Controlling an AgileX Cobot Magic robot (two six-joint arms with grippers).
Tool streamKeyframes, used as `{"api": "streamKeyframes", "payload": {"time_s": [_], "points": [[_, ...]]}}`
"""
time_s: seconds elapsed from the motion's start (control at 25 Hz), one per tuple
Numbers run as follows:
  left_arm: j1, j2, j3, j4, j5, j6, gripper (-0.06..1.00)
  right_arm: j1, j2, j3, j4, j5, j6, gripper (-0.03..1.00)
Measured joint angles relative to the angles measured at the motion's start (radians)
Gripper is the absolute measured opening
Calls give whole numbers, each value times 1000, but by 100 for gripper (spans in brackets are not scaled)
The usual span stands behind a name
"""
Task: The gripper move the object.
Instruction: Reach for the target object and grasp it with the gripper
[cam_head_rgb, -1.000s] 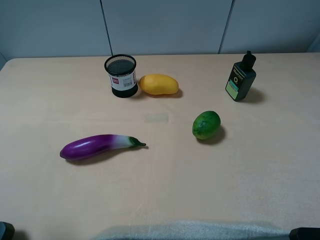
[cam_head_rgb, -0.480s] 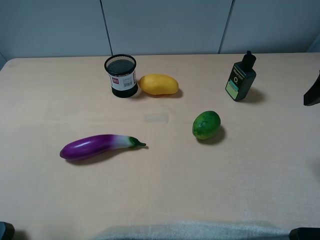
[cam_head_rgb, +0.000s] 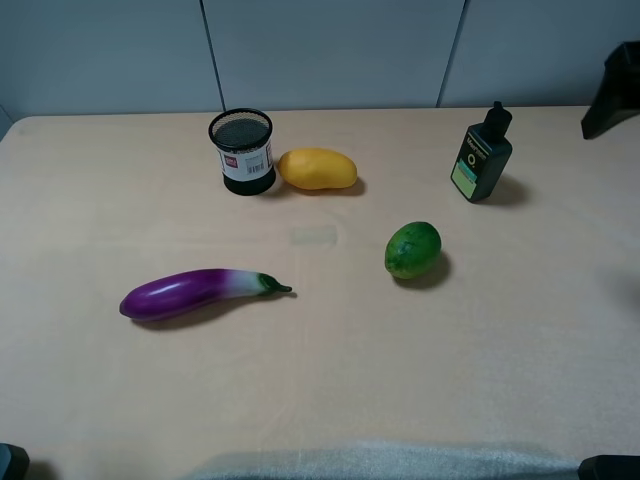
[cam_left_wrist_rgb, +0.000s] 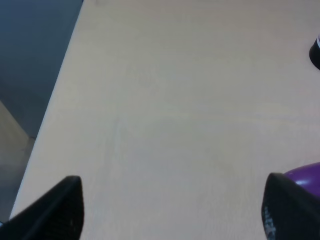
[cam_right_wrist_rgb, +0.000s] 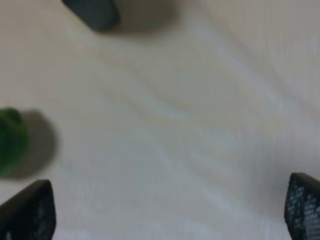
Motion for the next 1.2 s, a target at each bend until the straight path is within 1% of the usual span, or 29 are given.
{"api": "streamKeyframes", "payload": {"time_s": [0.04, 0.08, 0.2, 0.32, 0.48, 0.64, 0.84, 1.0, 1.2], "points": [[0, 0, 0, 0, 0, 0, 79, 23, 25, -35, 0, 1, -12, 69], [0, 0, 0, 0, 0, 0, 79, 68, 78, -101, 0, 6, -12, 69], [0, 0, 0, 0, 0, 0, 79, 121, 176, -202, 0, 23, -17, 69], [0, 0, 0, 0, 0, 0, 79, 153, 272, -305, 0, 61, -31, 69], [0, 0, 0, 0, 0, 0, 79, 163, 370, -400, -2, 96, -49, 69], [0, 0, 0, 0, 0, 0, 79, 163, 414, -431, -9, 89, -57, 69], [0, 0, 0, -1, 0, 0, 79, 163, 474, -436, -9, 72, -93, 69], [0, 0, 0, -1, 0, 0, 79, 163, 511, -436, -9, 67, -101, 69], [0, 0, 0, -1, 0, 0, 79, 163, 565, -437, -8, 17, -105, 69]]}}
